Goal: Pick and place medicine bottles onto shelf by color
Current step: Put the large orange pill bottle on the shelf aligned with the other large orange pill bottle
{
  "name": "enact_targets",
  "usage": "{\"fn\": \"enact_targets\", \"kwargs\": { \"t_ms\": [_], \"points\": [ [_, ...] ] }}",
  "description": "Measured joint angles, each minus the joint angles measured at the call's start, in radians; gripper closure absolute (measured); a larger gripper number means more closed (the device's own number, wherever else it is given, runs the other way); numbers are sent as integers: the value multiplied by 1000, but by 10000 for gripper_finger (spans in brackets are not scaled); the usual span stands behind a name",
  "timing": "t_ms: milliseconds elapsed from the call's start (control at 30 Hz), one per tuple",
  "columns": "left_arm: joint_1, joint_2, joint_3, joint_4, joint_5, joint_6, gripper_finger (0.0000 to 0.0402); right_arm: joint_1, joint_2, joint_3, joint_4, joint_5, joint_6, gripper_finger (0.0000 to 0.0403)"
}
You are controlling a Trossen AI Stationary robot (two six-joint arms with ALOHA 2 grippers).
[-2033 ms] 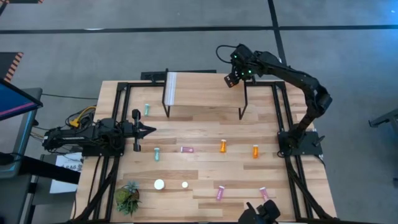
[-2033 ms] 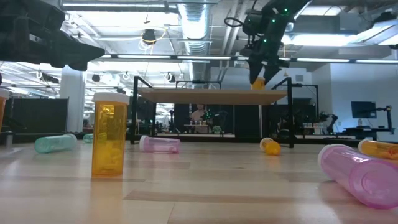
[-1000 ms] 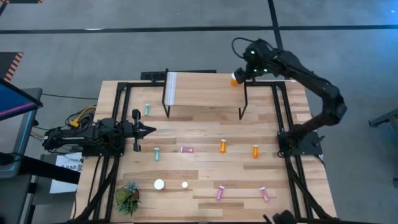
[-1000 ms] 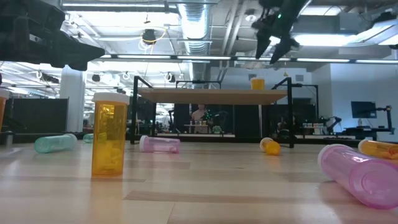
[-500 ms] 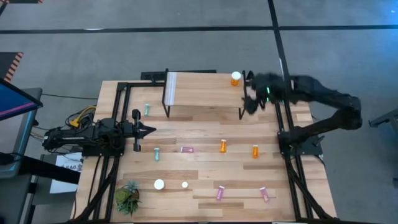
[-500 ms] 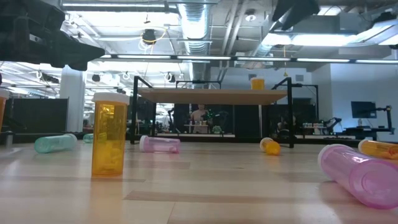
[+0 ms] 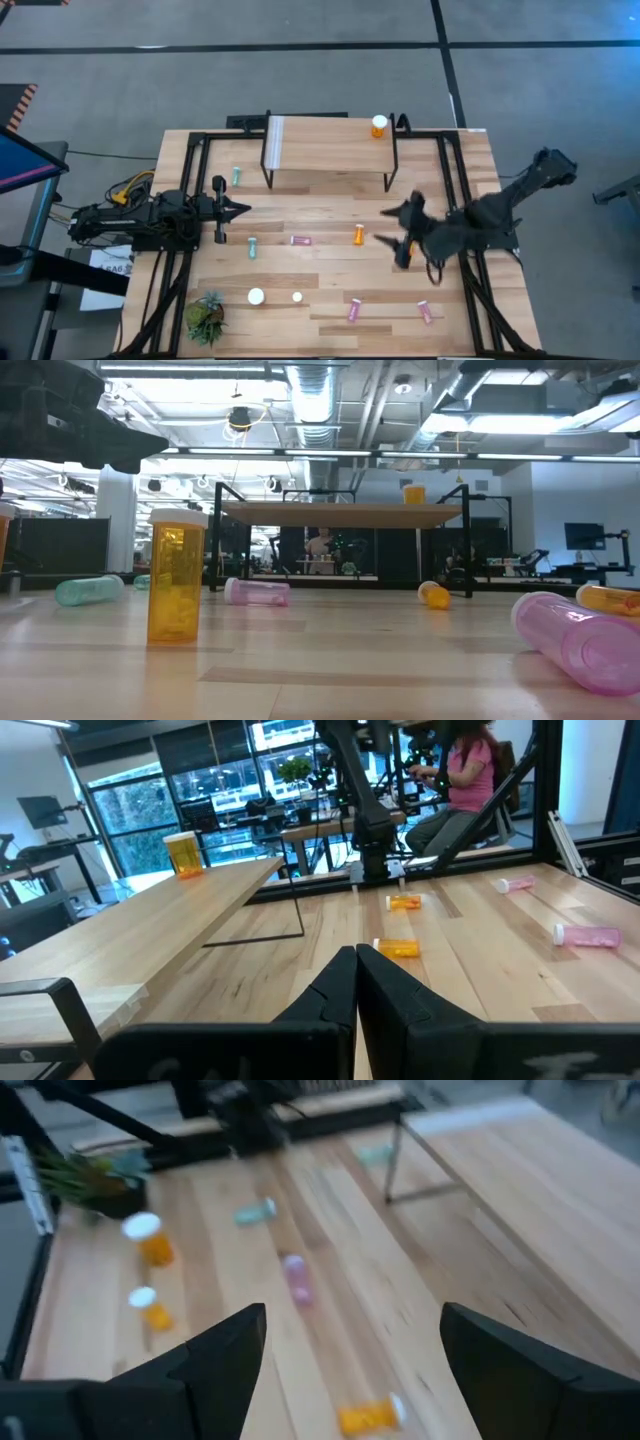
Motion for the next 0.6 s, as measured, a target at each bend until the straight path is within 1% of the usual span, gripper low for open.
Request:
{"fn": "enact_targets", "kwargs": {
  "t_ms": [100, 167, 333, 433, 500, 600],
  "points": [
    [0, 0, 0, 0, 0, 0, 401, 63, 55, -46, 184, 85, -79, 83],
    [0, 0, 0, 0, 0, 0, 401, 84, 100, -49, 260, 115, -126, 83],
    [0, 0, 0, 0, 0, 0, 401, 99, 184, -49, 457, 128, -260, 83],
    [0, 0, 0, 0, 0, -5, 401, 96, 208, -49, 568, 138, -373, 83],
    [0, 0, 0, 0, 3, -40, 401, 95, 205, -48, 609, 137, -425, 83],
    [0, 0, 0, 5, -3, -123, 401, 97, 192, -49, 621, 136, -439, 83]
  ]
}}
